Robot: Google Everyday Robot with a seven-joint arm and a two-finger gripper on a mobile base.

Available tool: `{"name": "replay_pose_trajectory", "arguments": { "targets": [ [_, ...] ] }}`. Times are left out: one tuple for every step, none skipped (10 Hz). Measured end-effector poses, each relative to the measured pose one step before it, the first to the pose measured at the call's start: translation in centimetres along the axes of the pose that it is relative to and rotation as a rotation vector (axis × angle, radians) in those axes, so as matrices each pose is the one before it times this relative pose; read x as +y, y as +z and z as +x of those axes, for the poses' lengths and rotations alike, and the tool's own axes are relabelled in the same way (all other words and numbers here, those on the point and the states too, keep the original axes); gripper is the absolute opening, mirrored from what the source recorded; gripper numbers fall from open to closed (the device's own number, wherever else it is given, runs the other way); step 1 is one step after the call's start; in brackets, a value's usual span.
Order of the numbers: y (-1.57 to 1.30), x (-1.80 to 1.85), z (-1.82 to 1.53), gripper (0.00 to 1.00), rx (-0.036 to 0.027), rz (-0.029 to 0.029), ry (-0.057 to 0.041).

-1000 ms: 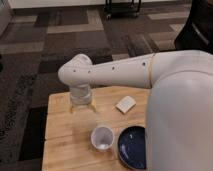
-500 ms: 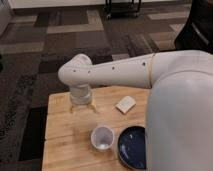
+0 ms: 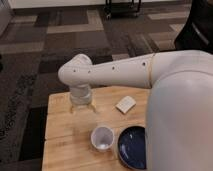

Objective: Pick up the ceramic bowl

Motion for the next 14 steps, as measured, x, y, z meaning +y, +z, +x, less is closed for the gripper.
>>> {"name": "replay_pose_trajectory", "arguments": {
  "targets": [
    [-0.032, -0.375, -0.094, 0.65, -0.00517, 0.00505, 0.00955],
    [0.027, -0.647, -0.255, 0.65, -0.00903, 0.00732, 0.01553],
    [0.089, -0.702, -0.080, 0.65, -0.00448, 0.00394, 0.01981],
    [0.106, -0.599, -0.100, 0.65, -0.00459, -0.00180, 0.01582],
    [0.186, -0.715, -0.109, 0.65, -0.00396, -0.01067, 0.02128],
    [0.396, -1.148, 0.014, 0.65, -0.00057, -0.01932, 0.03401],
    [0.204, -0.608, 0.069, 0.65, 0.00145, -0.00893, 0.01823],
    [0.469, -1.752, 0.424, 0.65, 0.00394, -0.01846, 0.04913],
    [0.296, -1.053, 0.276, 0.65, 0.00299, -0.00748, 0.02879],
    [0.409, -1.554, 0.565, 0.65, 0.00843, -0.00597, 0.04346],
    [0.386, -1.477, 0.534, 0.65, 0.00795, -0.00533, 0.04309],
    [0.506, -2.432, 0.841, 0.65, 0.01093, -0.00113, 0.06392],
    [0.303, -1.112, 0.451, 0.65, 0.00648, 0.00253, 0.02990],
    [0.510, -1.633, 0.689, 0.65, 0.00894, 0.00622, 0.04255]
  ]
}}
